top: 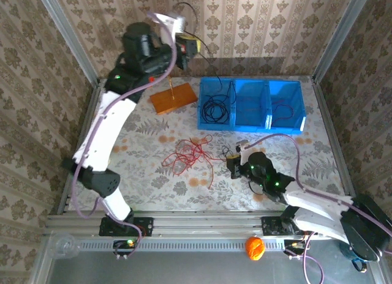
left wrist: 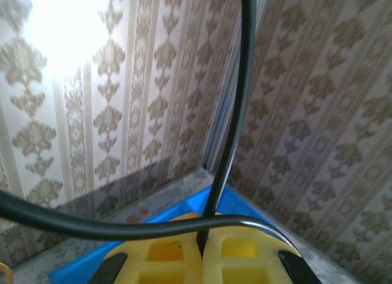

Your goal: Untangle the cables

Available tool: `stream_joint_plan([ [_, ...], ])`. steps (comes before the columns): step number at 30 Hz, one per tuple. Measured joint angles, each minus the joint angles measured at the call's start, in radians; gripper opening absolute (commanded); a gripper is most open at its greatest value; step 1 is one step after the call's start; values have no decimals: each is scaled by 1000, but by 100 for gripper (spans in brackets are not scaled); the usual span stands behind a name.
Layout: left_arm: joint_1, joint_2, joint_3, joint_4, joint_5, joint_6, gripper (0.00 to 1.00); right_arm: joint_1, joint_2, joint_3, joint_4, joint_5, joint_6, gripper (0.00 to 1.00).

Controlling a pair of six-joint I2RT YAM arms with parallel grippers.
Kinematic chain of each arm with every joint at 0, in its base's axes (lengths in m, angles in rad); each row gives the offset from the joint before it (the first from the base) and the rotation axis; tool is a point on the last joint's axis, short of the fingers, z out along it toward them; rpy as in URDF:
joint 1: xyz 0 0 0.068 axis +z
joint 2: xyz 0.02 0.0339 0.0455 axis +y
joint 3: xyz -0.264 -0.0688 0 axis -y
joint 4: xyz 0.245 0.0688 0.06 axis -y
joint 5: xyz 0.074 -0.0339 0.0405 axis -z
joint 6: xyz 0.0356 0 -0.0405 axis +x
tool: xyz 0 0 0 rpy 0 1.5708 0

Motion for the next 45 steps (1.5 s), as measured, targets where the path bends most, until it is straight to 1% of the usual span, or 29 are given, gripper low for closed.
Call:
stream_joint_plan([
  [4, -41, 135, 0, -4, -90, 69, 0, 2, -146, -21, -116, 23, 29, 2],
  [9, -53, 293, 0, -8, -179, 116, 0, 3, -255, -42, -259, 54, 79, 2],
  [13, -51, 395, 0, -12, -243, 147, 0, 3, -285, -65, -332, 59, 109, 2],
  [16, -46, 467, 20, -29, -269, 155, 0, 3, -285, -65, -363, 60, 121, 2],
  [22, -36, 665, 235, -152, -298, 159, 0, 4, -274, -65, -372, 59, 127, 3],
  [23, -34, 682, 250, -169, -298, 159, 3, 4, -272, -65, -372, 60, 127, 4],
  [24, -31, 698, 263, -192, -298, 159, 12, 4, -271, -65, -372, 60, 127, 3],
  [26, -29, 715, 271, -227, -296, 161, 16, 3, -270, -65, -372, 59, 127, 4],
  [27, -27, 719, 274, -245, -296, 163, 21, 4, -269, -65, -372, 59, 127, 4],
  [29, -25, 722, 279, -279, -294, 172, 34, 4, -267, -65, -371, 59, 127, 5],
  [30, -25, 722, 286, -298, -293, 173, 45, 4, -266, -65, -372, 59, 127, 4],
  [31, -25, 723, 298, -316, -294, 176, 52, 4, -265, -65, -372, 59, 127, 5],
  [33, -29, 724, 335, -360, -310, 195, 65, 4, -261, -65, -372, 59, 127, 5],
  [35, -39, 724, 376, -394, -344, 217, 66, 4, -261, -65, -372, 59, 127, 5],
  [39, -74, 721, 406, -426, -407, 246, 72, 4, -261, -57, -387, 59, 127, 6],
  [42, -97, 724, 438, -503, -425, 259, 73, 4, -258, -38, -409, 61, 127, 12],
  [44, -105, 727, 480, -553, -451, 271, 74, 5, -243, -14, -431, 72, 130, 19],
  [45, -112, 727, 497, -572, -470, 277, 74, 6, -227, 1, -440, 78, 130, 19],
])
